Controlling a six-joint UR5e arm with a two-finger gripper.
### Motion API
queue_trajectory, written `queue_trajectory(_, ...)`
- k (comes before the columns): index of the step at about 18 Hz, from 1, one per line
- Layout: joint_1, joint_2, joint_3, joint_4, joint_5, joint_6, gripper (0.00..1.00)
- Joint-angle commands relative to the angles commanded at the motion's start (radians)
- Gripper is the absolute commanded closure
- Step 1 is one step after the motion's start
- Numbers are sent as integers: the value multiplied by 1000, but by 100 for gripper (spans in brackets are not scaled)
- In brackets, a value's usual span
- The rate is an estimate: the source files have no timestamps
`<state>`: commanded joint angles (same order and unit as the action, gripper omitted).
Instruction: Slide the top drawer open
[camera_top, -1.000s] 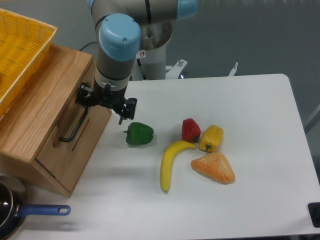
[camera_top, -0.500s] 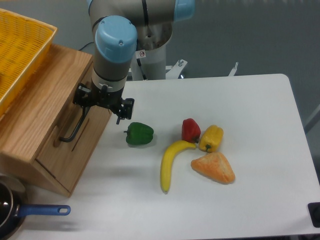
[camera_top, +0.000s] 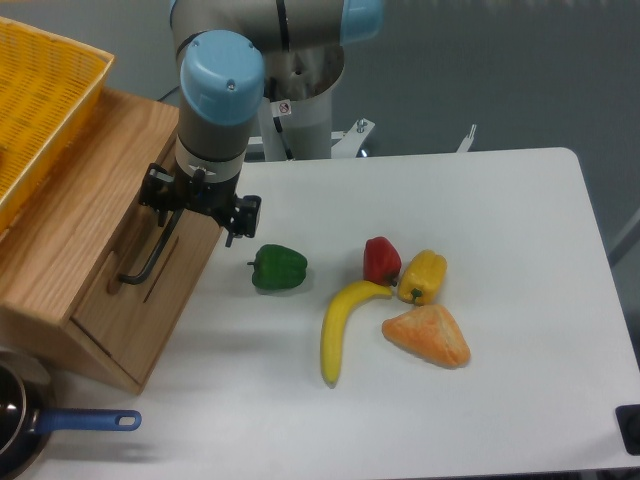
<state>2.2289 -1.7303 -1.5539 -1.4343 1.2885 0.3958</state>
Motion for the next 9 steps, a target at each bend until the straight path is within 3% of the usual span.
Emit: queue_trajectory(9,0,-17,3,9,32,8,0)
